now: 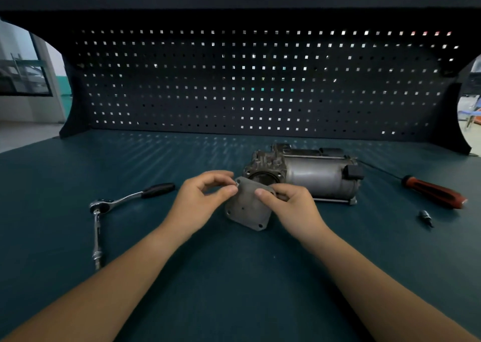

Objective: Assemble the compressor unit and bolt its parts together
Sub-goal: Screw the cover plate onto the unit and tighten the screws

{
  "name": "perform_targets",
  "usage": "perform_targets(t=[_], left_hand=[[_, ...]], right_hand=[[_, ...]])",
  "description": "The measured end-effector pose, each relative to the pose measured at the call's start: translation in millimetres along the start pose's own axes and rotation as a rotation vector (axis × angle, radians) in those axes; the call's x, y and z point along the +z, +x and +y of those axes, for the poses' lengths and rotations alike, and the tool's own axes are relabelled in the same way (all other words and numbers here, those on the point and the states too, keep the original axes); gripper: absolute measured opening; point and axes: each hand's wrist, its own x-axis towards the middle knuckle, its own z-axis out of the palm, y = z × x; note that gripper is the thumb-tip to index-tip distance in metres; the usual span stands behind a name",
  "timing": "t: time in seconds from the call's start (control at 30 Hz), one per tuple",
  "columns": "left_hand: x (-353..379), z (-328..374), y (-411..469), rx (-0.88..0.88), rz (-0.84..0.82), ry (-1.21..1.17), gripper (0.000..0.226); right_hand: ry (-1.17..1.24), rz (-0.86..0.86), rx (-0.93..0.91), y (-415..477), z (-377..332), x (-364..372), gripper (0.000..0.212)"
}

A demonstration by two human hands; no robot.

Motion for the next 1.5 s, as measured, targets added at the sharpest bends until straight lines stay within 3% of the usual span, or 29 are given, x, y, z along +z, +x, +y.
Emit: perform_targets(t=[0.3,0.5,0.63,1.13,1.3,1.5], left_hand=[[1.2,-1.9,0.1,-0.052,0.042,-0.089,0.020],[2.5,0.6,-1.0,-0.122,0.074,-0.181,0.025],[4.1,2.3,-0.9,-0.177,0.082,-0.260,0.015],[2.4,3.4,-0.6,-0.316,0.001,-0.168,0.010],[2.4,2.6,0.8,-0.296,0.076,-0.161,0.009],[-0.2,0.7,1.1,-0.404,0.058,-0.274,0.003]], right_hand=[[0.057,-0.039,0.016,-5.4,-6.8,2.0,0.028],[0.180,-0.066,0.096,-6.2,-5.4,-0.4,0.040],[0.253,-0.084,0.188,-5.1,-5.6,1.1,0.026],[0.273,-0.090,0.214,-10.3,-10.3,3.7,0.017],[0.294,-0.208,0.312,-9.7,-16.5,-0.4,0.010],[0.381,-0.187,0.369,-8.0,-18.4,-3.8,0.016]])
